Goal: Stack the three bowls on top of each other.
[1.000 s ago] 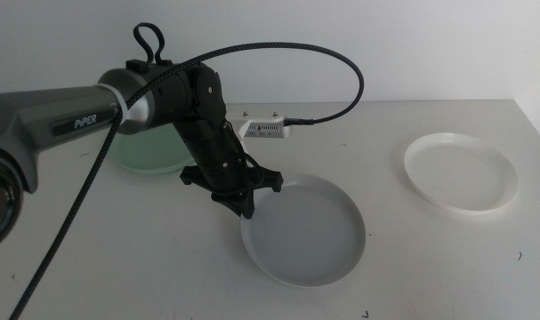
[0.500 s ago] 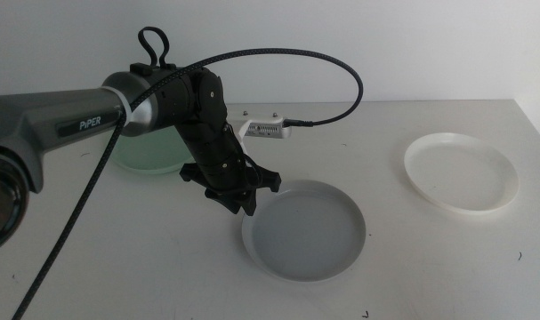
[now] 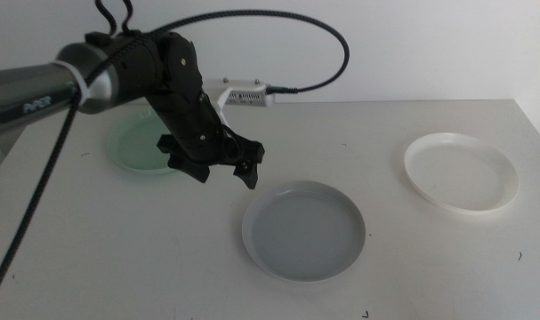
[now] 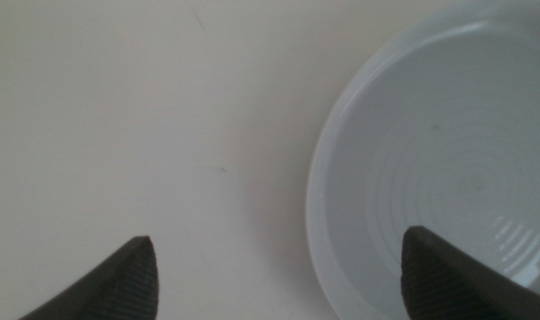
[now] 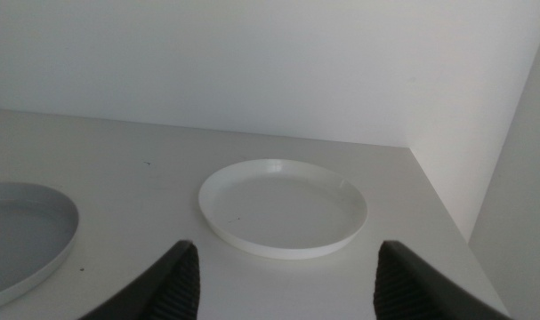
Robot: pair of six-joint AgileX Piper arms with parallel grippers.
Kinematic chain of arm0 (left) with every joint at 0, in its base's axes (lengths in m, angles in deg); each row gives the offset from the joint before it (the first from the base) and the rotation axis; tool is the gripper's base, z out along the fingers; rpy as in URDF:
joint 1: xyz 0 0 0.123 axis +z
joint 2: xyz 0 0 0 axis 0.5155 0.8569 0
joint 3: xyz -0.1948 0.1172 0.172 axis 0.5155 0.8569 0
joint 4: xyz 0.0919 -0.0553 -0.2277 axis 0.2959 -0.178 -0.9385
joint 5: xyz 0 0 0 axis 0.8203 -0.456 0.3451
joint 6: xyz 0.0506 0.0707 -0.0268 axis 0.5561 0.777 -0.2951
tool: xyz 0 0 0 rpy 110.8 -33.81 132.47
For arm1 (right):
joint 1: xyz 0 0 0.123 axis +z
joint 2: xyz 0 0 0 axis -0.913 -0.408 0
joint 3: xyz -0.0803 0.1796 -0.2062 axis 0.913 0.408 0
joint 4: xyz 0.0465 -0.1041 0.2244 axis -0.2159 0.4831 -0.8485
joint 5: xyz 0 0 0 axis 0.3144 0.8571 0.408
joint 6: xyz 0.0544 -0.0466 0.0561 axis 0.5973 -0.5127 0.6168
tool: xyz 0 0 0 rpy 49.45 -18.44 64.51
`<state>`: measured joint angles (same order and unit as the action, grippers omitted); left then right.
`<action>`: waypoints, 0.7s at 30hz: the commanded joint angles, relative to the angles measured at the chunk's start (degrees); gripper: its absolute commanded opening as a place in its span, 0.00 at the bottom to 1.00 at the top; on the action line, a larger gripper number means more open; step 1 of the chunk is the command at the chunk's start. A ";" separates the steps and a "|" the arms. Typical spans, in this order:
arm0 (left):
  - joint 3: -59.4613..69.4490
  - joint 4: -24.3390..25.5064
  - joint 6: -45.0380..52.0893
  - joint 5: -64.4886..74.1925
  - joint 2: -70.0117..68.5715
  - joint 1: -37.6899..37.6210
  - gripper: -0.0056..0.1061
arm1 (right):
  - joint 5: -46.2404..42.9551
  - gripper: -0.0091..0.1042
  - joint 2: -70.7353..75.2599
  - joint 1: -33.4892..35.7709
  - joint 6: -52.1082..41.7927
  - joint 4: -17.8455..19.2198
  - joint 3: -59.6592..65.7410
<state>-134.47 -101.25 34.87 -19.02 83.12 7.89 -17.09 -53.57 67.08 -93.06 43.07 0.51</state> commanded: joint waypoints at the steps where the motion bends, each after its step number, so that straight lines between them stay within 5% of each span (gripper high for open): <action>1: -1.74 -0.17 -0.24 -0.56 -6.60 0.56 0.99 | -4.07 0.52 1.54 -0.41 -0.49 0.53 -0.31; 14: -1.74 15.44 -10.02 1.94 -22.53 5.14 0.99 | -4.02 0.52 1.54 -0.41 -0.48 0.48 -0.31; 21: -4.75 18.71 -11.01 7.30 -25.66 11.61 0.99 | -4.02 0.52 1.54 -0.41 -0.48 0.48 -0.31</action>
<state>-136.36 -83.14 24.74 -11.15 59.80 18.04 -17.09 -53.57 67.08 -93.06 43.07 0.51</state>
